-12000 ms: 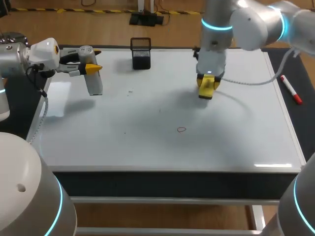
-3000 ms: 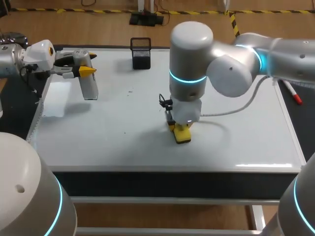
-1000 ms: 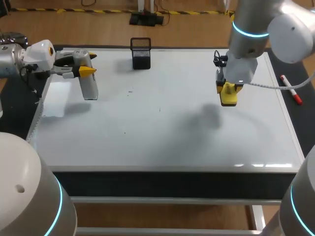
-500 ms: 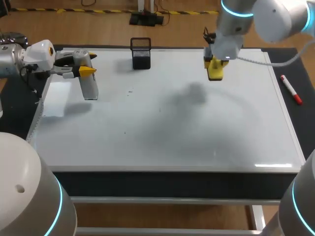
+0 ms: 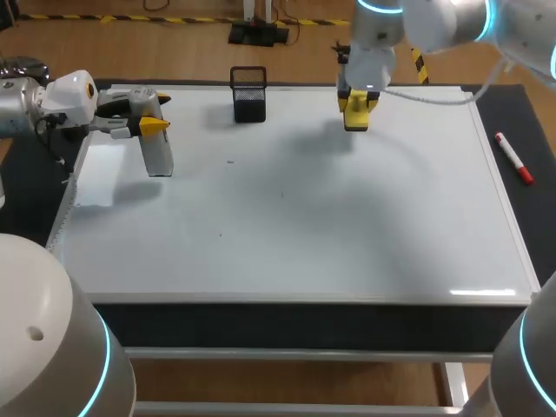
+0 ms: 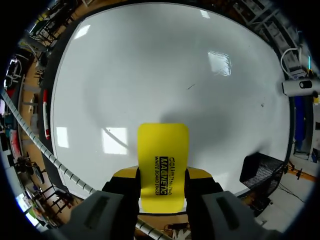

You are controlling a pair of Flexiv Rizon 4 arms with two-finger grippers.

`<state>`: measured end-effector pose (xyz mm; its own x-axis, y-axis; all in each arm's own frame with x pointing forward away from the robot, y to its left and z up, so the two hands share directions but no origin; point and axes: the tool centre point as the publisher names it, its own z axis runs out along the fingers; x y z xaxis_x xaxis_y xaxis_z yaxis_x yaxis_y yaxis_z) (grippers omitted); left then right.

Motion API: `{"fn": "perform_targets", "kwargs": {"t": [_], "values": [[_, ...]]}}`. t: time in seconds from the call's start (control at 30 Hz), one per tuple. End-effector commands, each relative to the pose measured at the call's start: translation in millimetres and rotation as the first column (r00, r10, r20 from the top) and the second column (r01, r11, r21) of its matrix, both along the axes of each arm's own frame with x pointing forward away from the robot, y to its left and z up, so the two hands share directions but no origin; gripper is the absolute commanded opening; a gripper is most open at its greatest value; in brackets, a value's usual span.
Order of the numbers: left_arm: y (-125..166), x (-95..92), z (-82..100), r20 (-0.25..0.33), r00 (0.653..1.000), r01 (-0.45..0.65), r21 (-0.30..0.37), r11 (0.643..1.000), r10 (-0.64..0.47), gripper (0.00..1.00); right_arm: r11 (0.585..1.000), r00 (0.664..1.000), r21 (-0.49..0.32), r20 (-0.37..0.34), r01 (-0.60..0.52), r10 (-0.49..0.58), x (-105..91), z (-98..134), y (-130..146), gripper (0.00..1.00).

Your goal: Pick up the inspection probe, press it on each red-marked spot on the whiteboard one by one, put down the probe, pick up the eraser, and wipe off all the red marks.

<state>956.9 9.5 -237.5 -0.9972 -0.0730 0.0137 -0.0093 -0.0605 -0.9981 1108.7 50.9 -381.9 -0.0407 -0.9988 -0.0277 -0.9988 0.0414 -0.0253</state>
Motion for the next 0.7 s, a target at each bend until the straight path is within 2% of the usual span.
{"fn": "perform_targets", "kwargs": {"t": [0.03, 0.37, 0.7], "values": [[0, -0.1, 0.8, 0.001, 1.000, 0.000, 0.000, 1.000, 0.000, 0.00, 1.000, 0.995, -0.015, -0.103, 0.009, -0.011, 40.5, -10, 7, 0.00], [0, -0.1, 0.8, 0.001, 1.000, 0.000, 0.000, 1.000, 0.000, 0.00, 1.000, 0.995, -0.011, -0.100, 0.026, -0.027, 53.7, -21, 12, 0.00], [0, -0.1, 0.8, 0.001, 1.000, 0.000, 0.000, 1.000, 0.000, 0.00, 0.999, 0.994, -0.036, -0.108, -0.001, -0.003, 53.2, -30, 14, 0.00]]}}
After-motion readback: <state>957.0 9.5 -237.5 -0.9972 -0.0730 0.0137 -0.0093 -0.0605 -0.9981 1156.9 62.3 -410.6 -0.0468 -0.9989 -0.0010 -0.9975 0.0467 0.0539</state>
